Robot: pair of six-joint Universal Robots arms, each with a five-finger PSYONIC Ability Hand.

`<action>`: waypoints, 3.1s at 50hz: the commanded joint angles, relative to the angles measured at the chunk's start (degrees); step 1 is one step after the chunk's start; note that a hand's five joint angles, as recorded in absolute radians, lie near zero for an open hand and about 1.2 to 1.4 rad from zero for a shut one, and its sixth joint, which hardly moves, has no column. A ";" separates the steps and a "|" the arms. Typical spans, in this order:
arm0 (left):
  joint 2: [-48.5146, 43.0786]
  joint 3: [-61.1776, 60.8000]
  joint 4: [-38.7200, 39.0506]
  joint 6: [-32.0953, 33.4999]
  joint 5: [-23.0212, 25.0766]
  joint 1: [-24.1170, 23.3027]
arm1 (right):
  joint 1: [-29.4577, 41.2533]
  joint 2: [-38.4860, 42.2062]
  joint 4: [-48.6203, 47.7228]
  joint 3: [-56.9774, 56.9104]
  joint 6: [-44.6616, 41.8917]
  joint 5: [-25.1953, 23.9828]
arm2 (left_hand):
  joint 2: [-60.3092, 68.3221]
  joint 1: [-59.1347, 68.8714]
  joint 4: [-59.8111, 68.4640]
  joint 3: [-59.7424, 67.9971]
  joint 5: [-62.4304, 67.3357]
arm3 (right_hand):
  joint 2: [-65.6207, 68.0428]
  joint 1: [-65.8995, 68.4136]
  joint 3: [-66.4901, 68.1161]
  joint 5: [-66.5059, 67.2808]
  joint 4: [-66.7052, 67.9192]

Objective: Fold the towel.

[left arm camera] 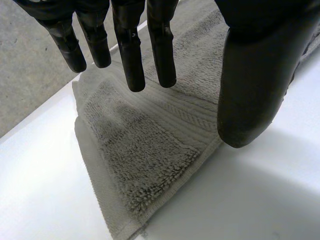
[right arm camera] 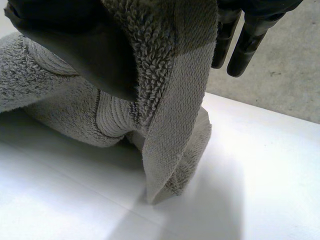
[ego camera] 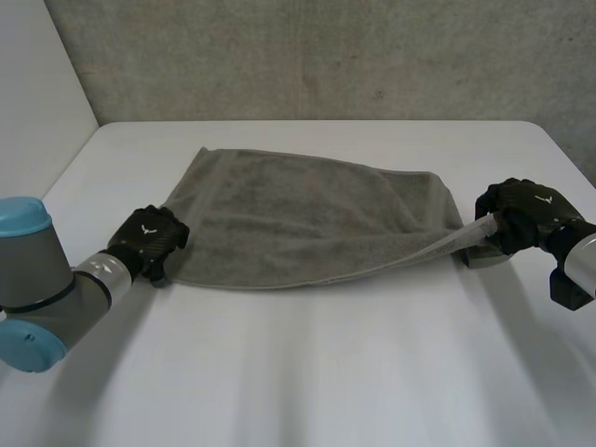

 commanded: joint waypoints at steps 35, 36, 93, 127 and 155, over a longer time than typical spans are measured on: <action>-2.89 2.92 0.00 -0.56 0.01 -0.59 | 0.44 0.33 0.13 -0.28 -0.07 0.10 | 14.17 14.00 -3.76 -3.31 13.55 | 4.64 3.44 -3.02 2.94 -4.35; -2.98 3.27 0.00 -1.17 0.01 -0.68 | 0.44 0.33 0.13 -0.28 -0.07 0.10 | 15.18 15.02 -3.76 -3.31 14.56 | 4.64 3.44 -3.02 2.94 -4.35; 7.57 2.92 -6.42 -7.42 0.10 -1.21 | 0.09 -3.45 7.07 -1.86 -1.21 -1.13 | 45.28 45.11 -3.76 -3.31 44.66 | 4.64 3.44 -3.02 2.94 -4.35; -4.48 6.44 2.37 -6.11 -6.67 -1.82 | 0.71 -0.37 10.76 -1.51 -12.90 -0.96 | 6.80 6.63 -3.76 -3.31 6.18 | 4.64 3.44 -3.02 2.94 -4.35; -1.57 2.04 2.37 -3.82 -5.70 -2.79 | 0.71 -0.37 10.59 -0.98 -12.90 -0.87 | 2.24 2.07 -3.76 -3.31 1.62 | 4.64 3.44 -3.02 2.94 -4.35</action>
